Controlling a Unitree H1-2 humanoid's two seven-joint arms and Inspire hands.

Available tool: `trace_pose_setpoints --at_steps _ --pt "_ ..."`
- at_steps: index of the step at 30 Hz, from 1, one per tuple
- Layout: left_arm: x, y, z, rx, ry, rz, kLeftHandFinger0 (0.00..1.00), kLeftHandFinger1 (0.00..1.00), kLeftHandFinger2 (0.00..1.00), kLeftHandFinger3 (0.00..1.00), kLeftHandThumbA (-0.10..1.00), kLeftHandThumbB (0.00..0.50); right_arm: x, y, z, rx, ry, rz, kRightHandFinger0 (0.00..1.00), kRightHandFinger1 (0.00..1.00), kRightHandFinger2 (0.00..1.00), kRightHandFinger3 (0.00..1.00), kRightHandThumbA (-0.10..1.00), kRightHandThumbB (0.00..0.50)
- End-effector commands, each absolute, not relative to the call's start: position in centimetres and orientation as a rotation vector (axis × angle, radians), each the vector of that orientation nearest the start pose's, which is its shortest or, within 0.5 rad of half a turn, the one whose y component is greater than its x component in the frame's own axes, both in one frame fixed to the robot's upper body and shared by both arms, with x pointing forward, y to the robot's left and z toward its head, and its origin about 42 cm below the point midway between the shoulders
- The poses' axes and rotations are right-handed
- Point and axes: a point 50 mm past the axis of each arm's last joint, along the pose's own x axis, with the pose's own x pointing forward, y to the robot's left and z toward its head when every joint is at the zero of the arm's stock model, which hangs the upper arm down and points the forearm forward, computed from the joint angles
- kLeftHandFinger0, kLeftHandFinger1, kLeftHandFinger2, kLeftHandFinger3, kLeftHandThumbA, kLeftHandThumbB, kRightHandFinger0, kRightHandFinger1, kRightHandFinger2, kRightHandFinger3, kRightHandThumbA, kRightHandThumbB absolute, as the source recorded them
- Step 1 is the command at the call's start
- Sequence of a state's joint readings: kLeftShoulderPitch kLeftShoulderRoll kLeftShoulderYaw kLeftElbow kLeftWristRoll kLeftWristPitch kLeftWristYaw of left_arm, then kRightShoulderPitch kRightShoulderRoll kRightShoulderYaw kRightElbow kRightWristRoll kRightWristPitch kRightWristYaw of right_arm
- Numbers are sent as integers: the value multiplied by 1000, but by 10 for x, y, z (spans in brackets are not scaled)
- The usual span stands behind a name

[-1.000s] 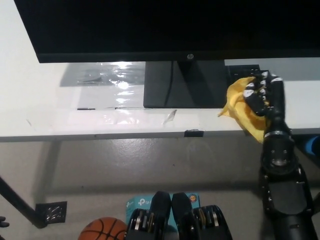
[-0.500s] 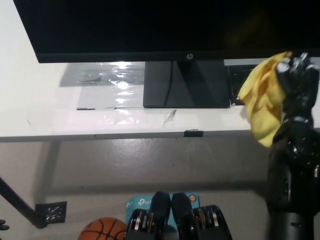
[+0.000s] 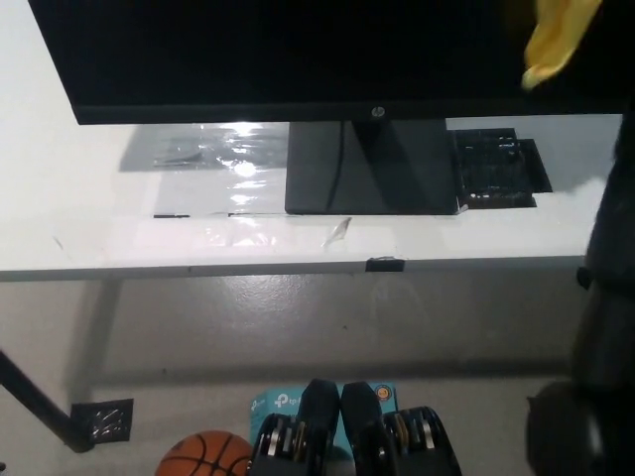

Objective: The robot uses its right hand to pick up the cloth kept in the middle of the desk and use it to wipe the monitor in the middle of the desk by swiping its screen twice

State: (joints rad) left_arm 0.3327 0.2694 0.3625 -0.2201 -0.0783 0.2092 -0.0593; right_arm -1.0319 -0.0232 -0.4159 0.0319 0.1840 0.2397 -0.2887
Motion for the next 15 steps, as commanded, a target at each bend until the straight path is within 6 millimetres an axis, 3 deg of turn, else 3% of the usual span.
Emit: trace_pose_setpoints --at_steps 1,3,5,7,9,12,14,15 --pt "150 404 130 338 203 321 188 240 369 527 214 54 469 -224 521 449 -771 -260 0 0 100 78 -100 197" --pt "148 402 133 342 217 318 191 244 372 526 222 58 473 -223 518 417 -782 -275 0 0 85 64 -100 194" --pt "148 402 132 331 216 316 183 235 362 530 225 68 491 -209 509 349 -762 -308 0 0 83 3 -100 185" --pt "150 400 135 329 228 319 189 238 355 520 238 75 506 -194 504 305 -740 -333 0 0 60 0 -100 145" --pt "151 400 136 330 228 316 191 239 355 521 241 75 508 -195 504 301 -746 -340 0 0 60 0 -100 144" --pt "154 400 136 339 221 310 202 249 382 534 181 55 524 -180 493 168 -736 -363 0 0 64 13 -100 187" --pt "153 398 134 329 219 307 183 231 359 516 189 71 534 -163 474 108 -738 -386 0 0 154 36 -100 232" --pt "153 399 133 331 218 302 182 229 356 510 207 79 536 -158 465 74 -738 -387 0 0 143 29 -100 227"
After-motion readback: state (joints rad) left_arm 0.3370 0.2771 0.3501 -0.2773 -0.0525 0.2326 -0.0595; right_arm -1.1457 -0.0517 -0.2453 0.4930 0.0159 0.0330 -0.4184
